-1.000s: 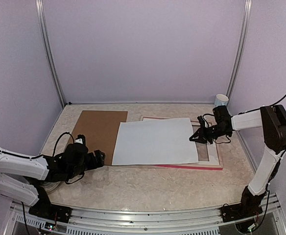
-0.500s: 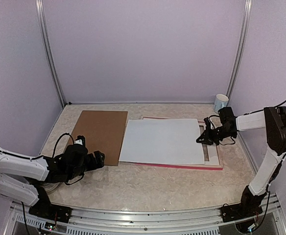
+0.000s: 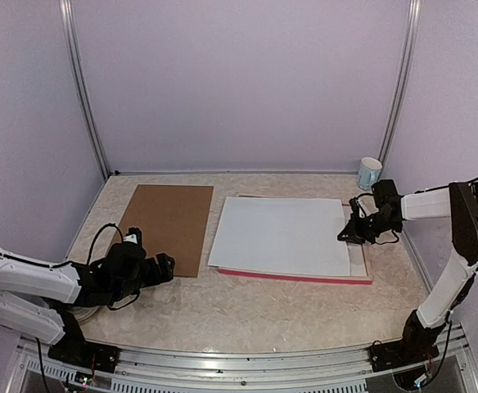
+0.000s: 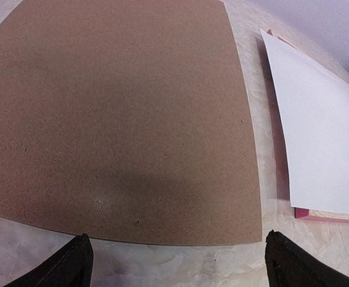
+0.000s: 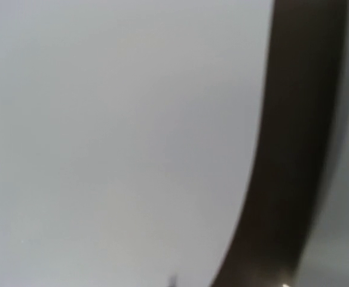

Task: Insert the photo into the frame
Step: Place the photo on the mat board.

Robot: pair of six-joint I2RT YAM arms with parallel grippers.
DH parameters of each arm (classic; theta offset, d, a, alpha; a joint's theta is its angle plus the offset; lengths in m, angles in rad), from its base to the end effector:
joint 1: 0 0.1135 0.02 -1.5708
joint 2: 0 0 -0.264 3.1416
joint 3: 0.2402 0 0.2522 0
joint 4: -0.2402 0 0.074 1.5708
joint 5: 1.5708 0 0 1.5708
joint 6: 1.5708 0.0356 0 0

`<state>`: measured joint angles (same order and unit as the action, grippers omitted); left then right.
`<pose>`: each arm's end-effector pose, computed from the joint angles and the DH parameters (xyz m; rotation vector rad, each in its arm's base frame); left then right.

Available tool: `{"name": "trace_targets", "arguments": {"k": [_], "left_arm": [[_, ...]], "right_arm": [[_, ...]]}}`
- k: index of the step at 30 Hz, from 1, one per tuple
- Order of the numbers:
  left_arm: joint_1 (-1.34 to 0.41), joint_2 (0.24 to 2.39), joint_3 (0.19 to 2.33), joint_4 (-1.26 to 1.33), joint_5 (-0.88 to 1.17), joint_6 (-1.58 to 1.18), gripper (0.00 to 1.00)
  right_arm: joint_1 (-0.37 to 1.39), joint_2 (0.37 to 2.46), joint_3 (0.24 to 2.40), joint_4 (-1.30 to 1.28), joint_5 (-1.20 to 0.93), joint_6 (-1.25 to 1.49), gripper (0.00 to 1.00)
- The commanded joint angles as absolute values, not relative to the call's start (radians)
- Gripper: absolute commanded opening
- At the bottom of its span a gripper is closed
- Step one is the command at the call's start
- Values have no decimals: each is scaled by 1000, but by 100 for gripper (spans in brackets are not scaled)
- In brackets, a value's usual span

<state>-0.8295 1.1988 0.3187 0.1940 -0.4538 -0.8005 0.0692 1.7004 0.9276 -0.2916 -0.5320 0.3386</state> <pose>0.1522 -0.1431 0.1417 -0.2080 2.1963 -0.4087 0.3201 0.0403 0.1557 0.1696 2.6331 0.8402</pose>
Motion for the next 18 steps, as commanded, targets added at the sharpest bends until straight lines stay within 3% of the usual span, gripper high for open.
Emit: {"name": "trace_targets", "arguments": {"k": [1,18], "left_arm": [[-819,1175,311,207,-454,-791,99],[-806,1161,285,224,-436,-793,99]], "right_arm": [[46,1661,909,-322,-478,312,1],[38,1674,930,-370,-411,273,1]]}}
